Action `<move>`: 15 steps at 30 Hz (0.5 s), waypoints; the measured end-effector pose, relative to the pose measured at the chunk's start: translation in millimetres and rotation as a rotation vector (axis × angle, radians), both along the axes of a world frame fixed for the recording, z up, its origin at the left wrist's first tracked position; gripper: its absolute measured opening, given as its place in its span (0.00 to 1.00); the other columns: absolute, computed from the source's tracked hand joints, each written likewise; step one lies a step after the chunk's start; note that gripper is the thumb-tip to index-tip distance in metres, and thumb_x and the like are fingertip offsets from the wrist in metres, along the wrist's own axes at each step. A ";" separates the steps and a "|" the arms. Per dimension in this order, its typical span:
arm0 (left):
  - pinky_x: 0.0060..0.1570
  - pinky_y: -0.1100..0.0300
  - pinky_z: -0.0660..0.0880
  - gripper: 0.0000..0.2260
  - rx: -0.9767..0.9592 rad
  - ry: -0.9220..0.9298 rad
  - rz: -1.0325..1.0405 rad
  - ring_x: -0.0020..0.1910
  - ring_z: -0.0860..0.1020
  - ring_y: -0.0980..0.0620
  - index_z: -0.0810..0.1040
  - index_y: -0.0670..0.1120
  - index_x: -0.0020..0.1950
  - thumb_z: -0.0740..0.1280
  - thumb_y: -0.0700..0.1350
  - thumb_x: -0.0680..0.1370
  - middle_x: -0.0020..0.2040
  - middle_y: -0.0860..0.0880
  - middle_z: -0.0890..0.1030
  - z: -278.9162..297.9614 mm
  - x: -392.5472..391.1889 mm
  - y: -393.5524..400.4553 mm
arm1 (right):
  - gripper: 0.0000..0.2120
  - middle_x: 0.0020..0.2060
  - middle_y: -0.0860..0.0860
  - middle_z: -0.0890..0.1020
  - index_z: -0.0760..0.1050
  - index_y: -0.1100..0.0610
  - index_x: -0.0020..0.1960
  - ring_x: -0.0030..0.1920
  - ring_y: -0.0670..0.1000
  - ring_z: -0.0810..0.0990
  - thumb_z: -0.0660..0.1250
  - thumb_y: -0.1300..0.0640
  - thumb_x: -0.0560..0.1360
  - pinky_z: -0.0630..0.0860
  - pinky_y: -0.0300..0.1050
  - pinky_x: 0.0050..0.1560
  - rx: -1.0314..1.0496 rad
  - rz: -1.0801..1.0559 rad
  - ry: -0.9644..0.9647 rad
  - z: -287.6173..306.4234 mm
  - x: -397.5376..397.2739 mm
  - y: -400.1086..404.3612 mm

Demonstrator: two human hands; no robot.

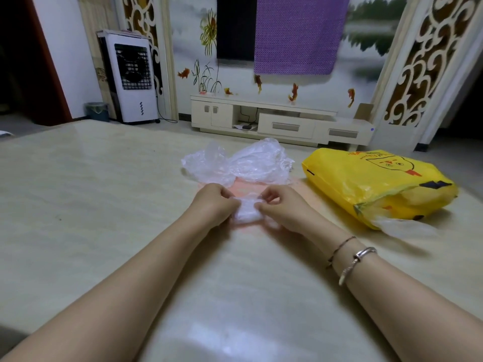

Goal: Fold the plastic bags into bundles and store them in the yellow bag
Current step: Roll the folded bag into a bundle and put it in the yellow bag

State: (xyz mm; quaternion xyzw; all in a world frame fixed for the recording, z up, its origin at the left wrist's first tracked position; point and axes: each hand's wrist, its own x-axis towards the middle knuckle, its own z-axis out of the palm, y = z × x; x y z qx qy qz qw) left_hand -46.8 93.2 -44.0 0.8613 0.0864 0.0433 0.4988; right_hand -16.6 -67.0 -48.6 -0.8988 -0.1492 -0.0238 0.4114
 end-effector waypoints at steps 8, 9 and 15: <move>0.31 0.61 0.66 0.08 -0.191 -0.048 0.028 0.33 0.77 0.52 0.72 0.46 0.52 0.59 0.49 0.82 0.46 0.51 0.78 17.7 -10.2 -33.0 | 0.08 0.38 0.55 0.76 0.65 0.55 0.47 0.29 0.49 0.79 0.60 0.67 0.75 0.68 0.38 0.26 0.002 0.079 0.244 47.3 -27.7 -45.6; 0.31 0.61 0.67 0.06 -0.200 -0.042 0.013 0.34 0.77 0.52 0.73 0.45 0.53 0.58 0.46 0.82 0.46 0.51 0.78 20.1 -11.3 -43.2 | 0.09 0.38 0.54 0.75 0.65 0.55 0.47 0.29 0.50 0.79 0.58 0.68 0.75 0.69 0.39 0.27 0.009 0.090 0.245 52.0 -34.4 -58.0; 0.28 0.61 0.72 0.03 -0.072 -0.017 -0.163 0.33 0.77 0.52 0.74 0.45 0.47 0.66 0.41 0.76 0.39 0.47 0.78 9.7 -15.0 -111.8 | 0.09 0.37 0.56 0.75 0.69 0.60 0.42 0.27 0.50 0.79 0.57 0.72 0.75 0.77 0.43 0.30 0.097 -0.013 0.222 56.9 -72.8 -148.8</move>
